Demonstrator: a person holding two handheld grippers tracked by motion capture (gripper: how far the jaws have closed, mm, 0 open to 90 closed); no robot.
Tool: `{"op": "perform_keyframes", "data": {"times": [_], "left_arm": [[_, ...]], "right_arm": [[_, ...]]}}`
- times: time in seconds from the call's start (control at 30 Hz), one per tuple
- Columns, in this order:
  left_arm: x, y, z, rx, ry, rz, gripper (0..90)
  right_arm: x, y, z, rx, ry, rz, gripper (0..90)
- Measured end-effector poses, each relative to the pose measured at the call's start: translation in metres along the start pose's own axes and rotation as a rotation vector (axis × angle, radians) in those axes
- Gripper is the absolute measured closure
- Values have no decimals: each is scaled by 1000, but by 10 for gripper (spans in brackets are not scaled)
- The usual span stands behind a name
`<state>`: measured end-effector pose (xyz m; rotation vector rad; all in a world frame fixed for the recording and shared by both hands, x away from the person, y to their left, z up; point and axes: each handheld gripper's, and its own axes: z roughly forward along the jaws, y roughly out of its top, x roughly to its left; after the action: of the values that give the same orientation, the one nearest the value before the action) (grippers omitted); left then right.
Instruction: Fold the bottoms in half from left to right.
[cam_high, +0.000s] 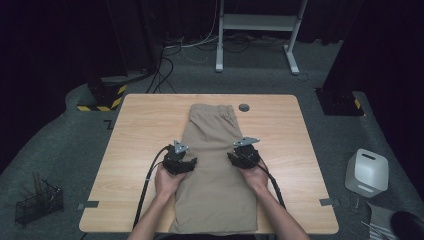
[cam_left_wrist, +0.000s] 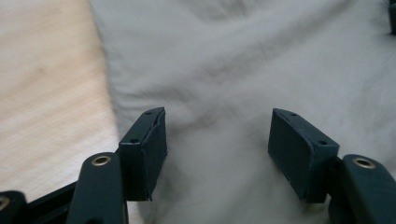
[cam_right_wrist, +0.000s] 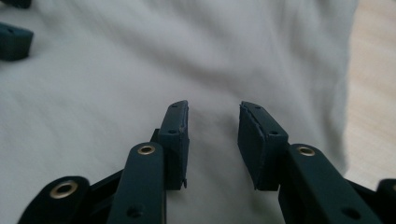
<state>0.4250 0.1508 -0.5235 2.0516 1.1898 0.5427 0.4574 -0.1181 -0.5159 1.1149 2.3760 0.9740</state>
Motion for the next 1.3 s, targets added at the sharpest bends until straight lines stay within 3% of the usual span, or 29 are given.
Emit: {"op": "perform_keyframes", "data": {"times": [0.07,0.2,0.47,0.6,0.67,0.8,0.9,1.0,1.07,1.2,1.3], "left_arm": [[-2,-4,-4,0,-5,0,367],[-12,-10,-14,19,-11,8,368],[-43,-42,-53,38,-59,57,371],[-45,-44,-59,55,-98,72,372],[-39,-37,-57,20,-103,48,372],[-26,-18,-46,-58,-70,-3,353],[-17,-9,-30,-55,-47,-39,352],[-15,-11,-12,-12,-42,-34,353],[-18,-14,-11,-28,-17,10,347],[-18,-14,-11,-28,-15,7,347],[-18,-14,-11,-28,-19,8,346]], "right_arm": [[1,-7,-3,-18,3,10,614],[16,-19,-15,-14,-18,-49,601],[47,-59,-52,-42,24,-68,607],[56,-71,-66,-31,56,-104,603],[53,-69,-70,-40,70,-92,600],[29,-52,-78,-120,29,-9,599],[2,-37,-70,-122,2,73,597],[-17,-26,-53,-96,-35,121,584],[-23,-20,-42,-74,-48,125,583],[-26,-8,-26,-66,-50,131,618],[-25,1,-15,-34,-41,94,818]]}}
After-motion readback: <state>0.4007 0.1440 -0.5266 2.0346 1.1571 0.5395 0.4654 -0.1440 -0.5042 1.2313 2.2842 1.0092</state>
